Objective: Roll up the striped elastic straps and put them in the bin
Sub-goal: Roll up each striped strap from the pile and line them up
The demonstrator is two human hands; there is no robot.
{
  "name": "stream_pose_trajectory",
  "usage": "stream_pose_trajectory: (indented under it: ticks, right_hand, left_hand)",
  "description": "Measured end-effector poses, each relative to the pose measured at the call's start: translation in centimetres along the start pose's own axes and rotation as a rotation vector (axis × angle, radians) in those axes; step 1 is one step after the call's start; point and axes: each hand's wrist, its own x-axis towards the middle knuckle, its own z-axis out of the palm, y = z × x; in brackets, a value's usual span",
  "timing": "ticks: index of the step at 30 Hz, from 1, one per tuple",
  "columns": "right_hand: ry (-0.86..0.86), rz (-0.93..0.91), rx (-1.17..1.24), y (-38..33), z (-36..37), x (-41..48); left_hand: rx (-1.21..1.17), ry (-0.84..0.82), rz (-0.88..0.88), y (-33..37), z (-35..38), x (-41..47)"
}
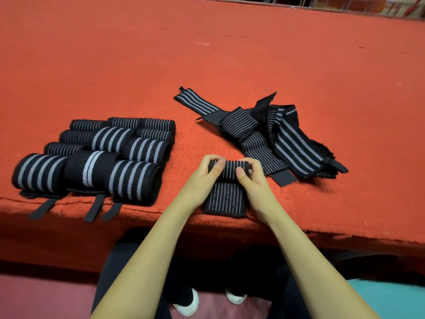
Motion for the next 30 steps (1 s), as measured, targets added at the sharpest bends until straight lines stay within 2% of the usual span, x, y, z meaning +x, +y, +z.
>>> stream_pose_trajectory:
  ticks: [2, 8, 10, 18, 24, 27, 30]
  right_hand:
    - [-0.005, 0.013, 0.068, -0.2, 0.0, 0.0]
    - [-0.059, 0.051, 0.050, 0.3, 0.3, 0.1]
    - [-0.050, 0.035, 0.026, 0.2, 0.2, 0.0]
    - [-0.029, -0.015, 0.051, 0.2, 0.0, -0.2]
    - [-0.012, 0.048, 0.106, 0.1, 0.5, 0.2]
    - [-0.018, 0.004, 0.084, 0.2, 0.2, 0.2]
    - [-0.014, -0.050, 0.085, 0.2, -0.2, 0.2]
  left_hand:
    - [0.063, 0.023, -0.026, 0.2, 0.2, 0.1]
    - [-0.240, -0.036, 0.092, -0.4, -0.7, -0.9]
    - [-0.234, -0.060, 0.077, -0.4, -0.7, -0.8]
    - [-0.103, 0.032, -0.041, -0.3, -0.1, -0.1]
    - [-0.257, -0.036, 0.119, -1.0, -0.5, -0.5]
    - [-0.300, -0.077, 0.117, -1.1, -0.7, -0.4]
    - [-0.337, -0.044, 0.044, -0.6, -0.4, -0.2]
